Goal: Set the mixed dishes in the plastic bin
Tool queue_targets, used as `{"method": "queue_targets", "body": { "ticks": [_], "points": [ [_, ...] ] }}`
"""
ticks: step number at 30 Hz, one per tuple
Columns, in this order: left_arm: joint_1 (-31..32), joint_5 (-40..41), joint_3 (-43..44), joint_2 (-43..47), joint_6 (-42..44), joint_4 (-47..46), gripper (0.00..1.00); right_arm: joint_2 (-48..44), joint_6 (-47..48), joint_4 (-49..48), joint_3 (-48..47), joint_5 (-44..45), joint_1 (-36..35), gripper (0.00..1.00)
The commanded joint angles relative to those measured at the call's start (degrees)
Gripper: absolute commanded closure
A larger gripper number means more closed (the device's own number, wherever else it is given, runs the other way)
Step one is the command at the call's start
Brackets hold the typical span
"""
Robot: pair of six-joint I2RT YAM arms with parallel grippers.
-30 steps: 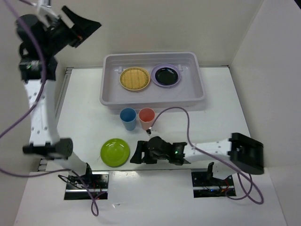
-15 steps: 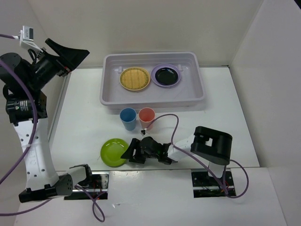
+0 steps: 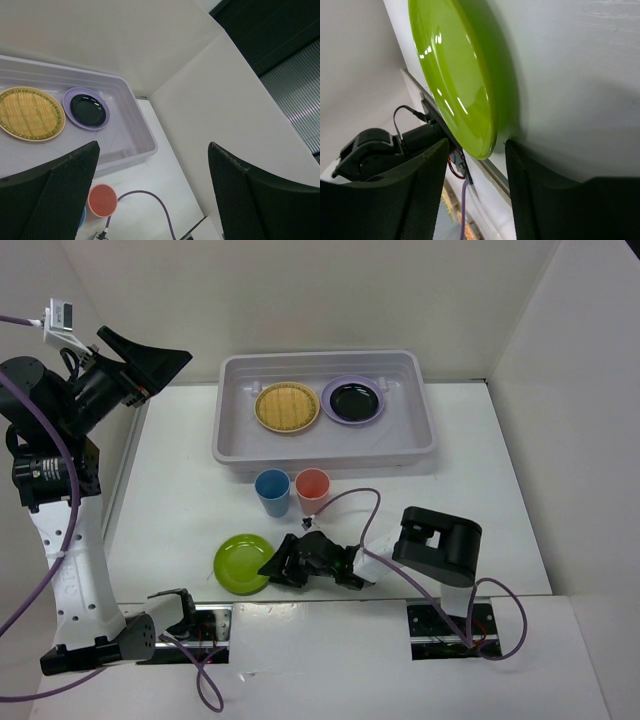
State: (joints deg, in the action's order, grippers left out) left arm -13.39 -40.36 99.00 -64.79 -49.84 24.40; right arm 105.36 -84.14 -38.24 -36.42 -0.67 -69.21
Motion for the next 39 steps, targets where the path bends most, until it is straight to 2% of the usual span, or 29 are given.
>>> {"method": "queue_targets", "body": {
  "ticks": [1,9,12,15,19,21,23,26,32,35,39],
  "points": [
    [-0.32,-1.56,1.11,0.55,-0.52,-2.34,0.05,3.53,-0.93,1.59,0.13,1.55,0.83,0.47],
    [-0.32,-2.18,0.06,0.55,0.01,-2.34,0.04,5.91,-2.17,-0.26,-0.40,-0.21,1.35,0.63],
    [-0.32,-2.71,0.05,0.55,0.01,-2.86,0.04,7.05,-2.79,-0.96,-0.40,-0.73,1.36,0.65],
    [-0.32,-2.71,-1.00,0.55,0.53,-2.87,0.04,7.58,-3.31,-1.49,-0.40,-0.74,1.36,0.73],
    [-0.32,-2.71,-1.71,0.55,0.54,-2.87,0.04,7.58,-3.31,-2.01,0.12,-0.74,1.36,0.88],
    [-0.32,-2.71,-2.23,0.55,0.54,-2.87,0.04,7.58,-3.84,-2.02,0.13,-0.74,1.36,0.99],
    [-0.32,-2.71,-2.23,0.55,0.54,-2.87,0.04,6.53,-4.36,-2.02,1.52,-0.74,1.36,1.00],
    [-0.32,-2.71,-1.53,0.55,1.06,-2.26,0.04,2.14,-3.41,1.93,3.19,-0.13,1.89,1.00],
    [-0.32,-2.71,-0.83,0.02,1.68,-2.51,0.04,-12.35,5.38,20.90,1.89,-2.67,1.89,1.00],
    [-0.32,-2.71,-1.35,0.02,1.68,-3.22,0.04,-22.71,10.56,31.01,1.19,-3.81,1.89,1.00],
    [-0.32,-2.71,-1.35,0.02,1.16,-3.83,0.04,-37.22,17.86,44.02,-5.13,-7.67,1.89,1.00]
  ]
}}
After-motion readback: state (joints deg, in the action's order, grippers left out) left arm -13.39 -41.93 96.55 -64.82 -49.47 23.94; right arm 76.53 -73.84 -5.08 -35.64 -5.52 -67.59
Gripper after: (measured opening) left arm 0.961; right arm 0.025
